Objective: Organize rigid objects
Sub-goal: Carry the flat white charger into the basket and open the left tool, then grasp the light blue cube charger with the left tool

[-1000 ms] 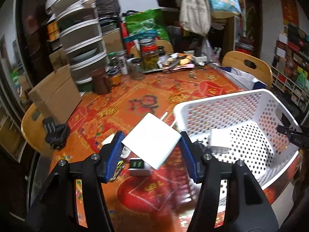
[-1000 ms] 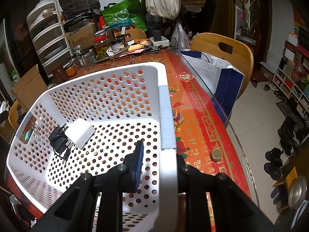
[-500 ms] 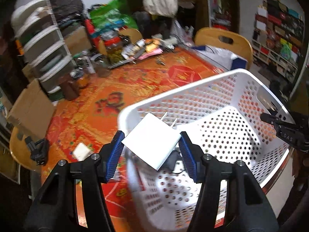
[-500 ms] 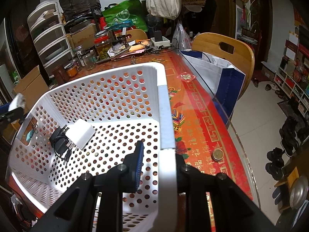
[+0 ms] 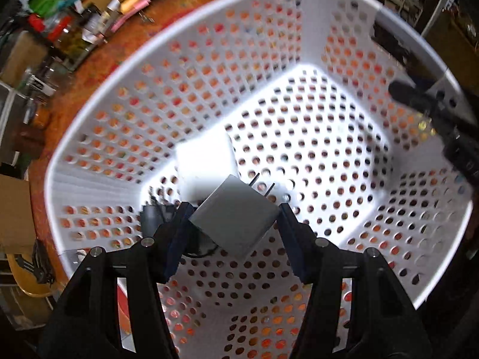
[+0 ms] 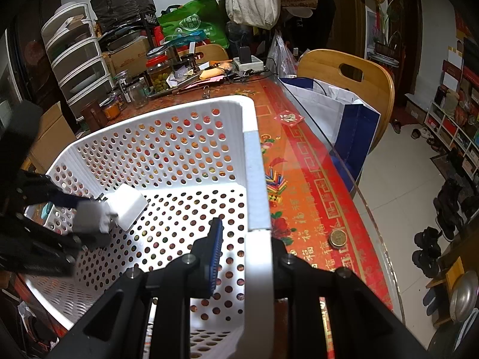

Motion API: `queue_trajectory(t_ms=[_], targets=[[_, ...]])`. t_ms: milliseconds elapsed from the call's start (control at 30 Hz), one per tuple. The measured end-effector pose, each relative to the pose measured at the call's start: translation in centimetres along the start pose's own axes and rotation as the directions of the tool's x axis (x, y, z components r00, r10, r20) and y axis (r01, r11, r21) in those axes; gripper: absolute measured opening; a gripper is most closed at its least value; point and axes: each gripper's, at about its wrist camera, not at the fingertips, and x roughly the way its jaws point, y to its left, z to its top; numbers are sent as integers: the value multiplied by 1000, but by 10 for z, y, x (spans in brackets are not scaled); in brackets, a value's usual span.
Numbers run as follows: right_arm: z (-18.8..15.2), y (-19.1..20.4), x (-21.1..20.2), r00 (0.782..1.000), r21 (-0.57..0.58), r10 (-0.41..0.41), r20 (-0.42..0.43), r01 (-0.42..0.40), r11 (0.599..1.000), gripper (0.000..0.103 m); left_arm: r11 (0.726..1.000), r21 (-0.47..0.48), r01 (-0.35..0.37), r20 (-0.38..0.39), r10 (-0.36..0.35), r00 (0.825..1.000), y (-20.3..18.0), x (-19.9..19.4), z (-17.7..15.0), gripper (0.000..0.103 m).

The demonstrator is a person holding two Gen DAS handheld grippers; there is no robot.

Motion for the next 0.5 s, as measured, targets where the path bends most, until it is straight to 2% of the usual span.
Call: queue_trajectory(t_ms=[67, 133, 167, 200, 300, 367, 433, 500], targets=[[0, 1, 0, 1000, 0, 0, 0, 0, 1000, 20, 1000, 9, 22, -33, -22, 999, -2, 8, 0, 56], [0, 1, 1, 1000, 0, 0, 0, 0, 1000, 20, 999, 9, 51, -25, -50, 998, 0, 7, -2, 57], [0, 1, 1, 1000, 0, 0, 0, 0, 1000, 20, 999, 8, 47, -13, -47, 999, 0, 4, -4, 63], [0, 0, 0, 1000, 0, 0, 0, 0, 1000, 20, 999, 7, 39, 3, -39, 999, 1, 1, -5, 69], [0, 1, 1, 1000, 1, 1, -2, -1, 1000, 20, 999, -32, 18, 122, -14, 992, 14, -29, -19, 72], [-2, 1, 1, 1000, 1, -1, -5, 1, 1000, 20, 994, -107, 21, 217, 3, 976, 35, -57, -35, 72], [-3, 1, 2, 1000, -2, -2, -7, 2, 1000, 20, 982, -178, 61, 315, -2, 949, 65, -87, -59, 74], [-3, 1, 2, 1000, -7, -7, -8, 7, 1000, 20, 964, -261, 57, 381, 49, 923, 104, -108, -88, 92]])
